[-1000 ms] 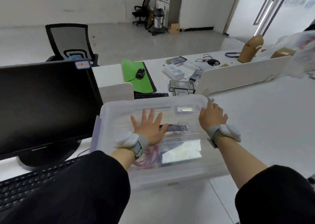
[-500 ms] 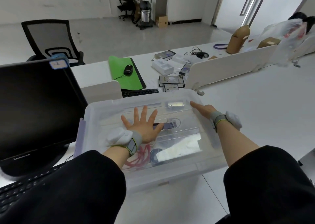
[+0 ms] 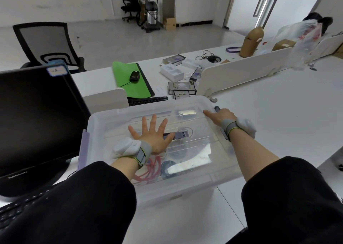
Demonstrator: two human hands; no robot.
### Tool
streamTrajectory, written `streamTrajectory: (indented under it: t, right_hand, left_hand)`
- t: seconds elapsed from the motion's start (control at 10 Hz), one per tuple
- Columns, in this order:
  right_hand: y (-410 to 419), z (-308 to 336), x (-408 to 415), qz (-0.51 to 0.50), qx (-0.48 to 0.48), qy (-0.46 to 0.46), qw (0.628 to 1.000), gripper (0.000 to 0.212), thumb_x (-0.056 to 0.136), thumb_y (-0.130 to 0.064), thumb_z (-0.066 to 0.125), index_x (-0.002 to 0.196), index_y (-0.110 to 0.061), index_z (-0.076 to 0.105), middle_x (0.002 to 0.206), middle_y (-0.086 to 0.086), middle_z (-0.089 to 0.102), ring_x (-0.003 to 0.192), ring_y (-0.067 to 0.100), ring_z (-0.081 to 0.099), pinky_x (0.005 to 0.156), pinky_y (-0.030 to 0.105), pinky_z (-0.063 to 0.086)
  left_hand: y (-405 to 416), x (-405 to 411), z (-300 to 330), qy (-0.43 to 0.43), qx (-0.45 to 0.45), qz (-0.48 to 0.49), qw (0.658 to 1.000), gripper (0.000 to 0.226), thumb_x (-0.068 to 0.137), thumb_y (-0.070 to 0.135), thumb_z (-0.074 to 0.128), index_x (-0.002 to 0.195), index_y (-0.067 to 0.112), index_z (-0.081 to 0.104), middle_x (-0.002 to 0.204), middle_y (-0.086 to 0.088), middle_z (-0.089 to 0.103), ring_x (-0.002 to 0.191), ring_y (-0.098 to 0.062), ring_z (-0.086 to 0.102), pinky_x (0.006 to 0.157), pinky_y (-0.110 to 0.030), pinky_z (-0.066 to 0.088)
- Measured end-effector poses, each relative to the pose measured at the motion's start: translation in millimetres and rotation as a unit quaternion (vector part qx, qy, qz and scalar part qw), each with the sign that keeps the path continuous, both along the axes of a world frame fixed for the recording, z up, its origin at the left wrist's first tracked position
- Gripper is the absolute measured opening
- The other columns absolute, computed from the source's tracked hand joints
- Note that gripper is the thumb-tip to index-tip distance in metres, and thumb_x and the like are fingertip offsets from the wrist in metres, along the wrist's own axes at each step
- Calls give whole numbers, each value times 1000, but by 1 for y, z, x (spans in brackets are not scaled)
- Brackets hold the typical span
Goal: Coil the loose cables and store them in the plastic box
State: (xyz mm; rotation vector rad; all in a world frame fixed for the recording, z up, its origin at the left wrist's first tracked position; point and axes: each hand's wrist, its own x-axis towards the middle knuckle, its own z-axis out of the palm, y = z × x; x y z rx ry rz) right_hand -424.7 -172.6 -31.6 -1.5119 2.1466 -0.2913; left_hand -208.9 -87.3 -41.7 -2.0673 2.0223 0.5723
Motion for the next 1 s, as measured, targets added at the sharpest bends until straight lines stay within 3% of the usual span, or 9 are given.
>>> streamTrajectory:
  t: [0.4,0.5,0.6,0.7,0.8,1.0]
  right_hand:
    - [-7,-6,15,-1,-4,85,996,51,98,-44,38,123,-2,54,127,18,56,115,34,55,89,33,42]
    - [-5,-13,17,-40,-21,67,997,55,97,-46,39,126,0,48,127,19,55,114,36,54,87,34,41]
    - [-2,-17,30,-76,-46,97,991,60,99,-39,37,135,9,31,136,23,46,123,37,46,99,41,37]
    - [5,-18,46,-42,-62,162,984,60,100,-39,29,144,2,20,148,21,30,134,36,31,108,47,25]
    - [17,-17,66,62,-68,221,971,56,100,-44,20,147,-15,22,156,14,17,143,34,12,113,55,9]
    - [41,-21,122,270,-119,124,947,47,102,-34,24,146,-19,28,158,3,16,147,22,6,116,54,2]
  left_hand:
    - [1,1,-1,6,-2,-9,1000,74,88,72,14,148,39,-14,154,4,-30,139,-30,-31,102,-68,-15]
    - [1,2,-2,7,-7,-9,1000,74,88,72,14,147,39,-13,154,4,-29,140,-30,-30,103,-68,-15]
    - [0,2,-2,11,-7,-10,1000,73,88,72,14,148,39,-13,155,3,-29,140,-30,-30,103,-68,-15]
    - [1,4,-2,15,-12,-19,1000,68,90,69,11,148,40,-11,155,4,-27,141,-29,-28,105,-66,-14]
    - [6,12,-4,26,-59,-24,998,56,96,59,8,148,42,-4,158,8,-18,145,-23,-19,109,-60,-10]
    - [27,49,-19,33,-178,57,982,50,101,41,14,150,33,10,160,6,-2,147,-14,-5,118,-43,-6]
